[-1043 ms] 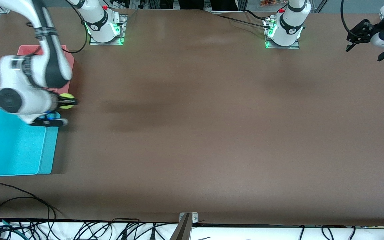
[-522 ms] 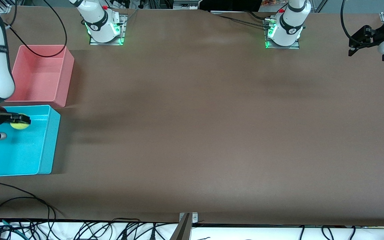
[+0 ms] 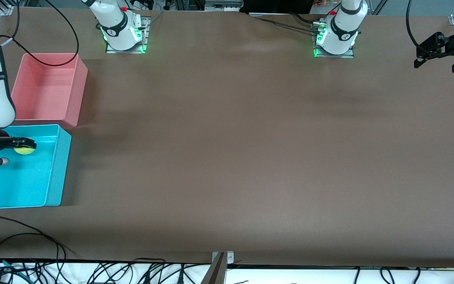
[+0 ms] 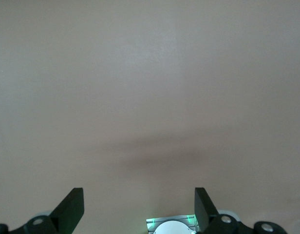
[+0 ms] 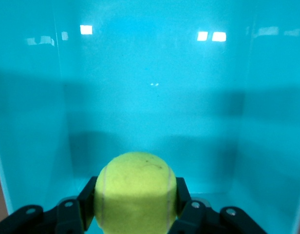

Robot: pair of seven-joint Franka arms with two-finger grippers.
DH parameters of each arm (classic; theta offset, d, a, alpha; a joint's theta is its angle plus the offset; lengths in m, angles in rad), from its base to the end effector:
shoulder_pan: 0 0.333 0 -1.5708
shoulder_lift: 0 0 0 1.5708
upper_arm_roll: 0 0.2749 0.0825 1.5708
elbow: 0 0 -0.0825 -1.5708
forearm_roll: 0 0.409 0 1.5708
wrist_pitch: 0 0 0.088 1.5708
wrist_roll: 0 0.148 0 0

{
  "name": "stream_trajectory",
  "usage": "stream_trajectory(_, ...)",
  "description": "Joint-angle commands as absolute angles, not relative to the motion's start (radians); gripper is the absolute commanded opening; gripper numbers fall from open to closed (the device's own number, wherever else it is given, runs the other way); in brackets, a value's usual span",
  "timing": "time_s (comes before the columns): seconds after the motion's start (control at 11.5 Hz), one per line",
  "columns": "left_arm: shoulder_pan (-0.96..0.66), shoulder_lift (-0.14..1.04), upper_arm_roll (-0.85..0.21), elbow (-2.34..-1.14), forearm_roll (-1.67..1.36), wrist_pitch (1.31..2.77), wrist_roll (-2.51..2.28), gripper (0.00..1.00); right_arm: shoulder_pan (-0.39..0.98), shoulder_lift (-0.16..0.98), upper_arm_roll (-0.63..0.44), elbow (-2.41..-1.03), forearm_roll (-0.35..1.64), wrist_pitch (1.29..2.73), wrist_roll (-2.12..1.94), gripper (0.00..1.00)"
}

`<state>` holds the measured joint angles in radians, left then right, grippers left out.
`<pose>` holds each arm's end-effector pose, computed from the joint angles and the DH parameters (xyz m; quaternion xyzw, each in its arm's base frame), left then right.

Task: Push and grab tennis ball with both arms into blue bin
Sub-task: 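Carry the ball over the cyan bin and open the right gripper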

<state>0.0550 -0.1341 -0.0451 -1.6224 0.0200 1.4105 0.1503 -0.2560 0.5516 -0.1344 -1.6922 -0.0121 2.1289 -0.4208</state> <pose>0.5220 0.0071 0.5780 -0.9968 0.0686 0.0399 0.0098 0.6078 -0.2488 0.1794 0.9973 0.0265 -0.0666 0.0155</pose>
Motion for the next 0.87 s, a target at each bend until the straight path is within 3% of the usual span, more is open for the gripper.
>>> stream_trajectory(0.0,0.063,-0.114,-0.049,-1.582,0.0,1.387,0.143,1.0,-0.264,0.569,-0.121,-1.72,0.05,2.128,-0.439,0.28)
stream_trajectory(0.09,0.066,-0.107,-0.049,-1.582,-0.017,1.388,0.144,1.0,-0.264,0.586,-0.12,-1.72,0.07,2.129,-0.44,0.35)
stream_trajectory(0.17,0.058,-0.106,-0.049,-1.575,-0.021,1.387,0.138,1.0,-0.264,0.591,-0.12,-1.72,0.072,2.128,-0.44,0.52)
stream_trajectory(0.26,0.054,-0.069,-0.046,-1.533,-0.018,1.378,0.138,1.0,-0.262,0.589,-0.121,-1.715,0.072,2.122,-0.442,1.0)
stream_trajectory(0.52,0.048,0.0,-0.025,-1.425,-0.021,1.327,0.146,1.0,-0.253,0.545,-0.115,-1.672,0.071,2.036,-0.428,1.0)
stream_trajectory(0.78,0.054,0.002,-0.026,-1.424,-0.023,1.327,0.149,1.0,-0.253,0.5,-0.115,-1.501,0.071,1.773,-0.405,1.0)
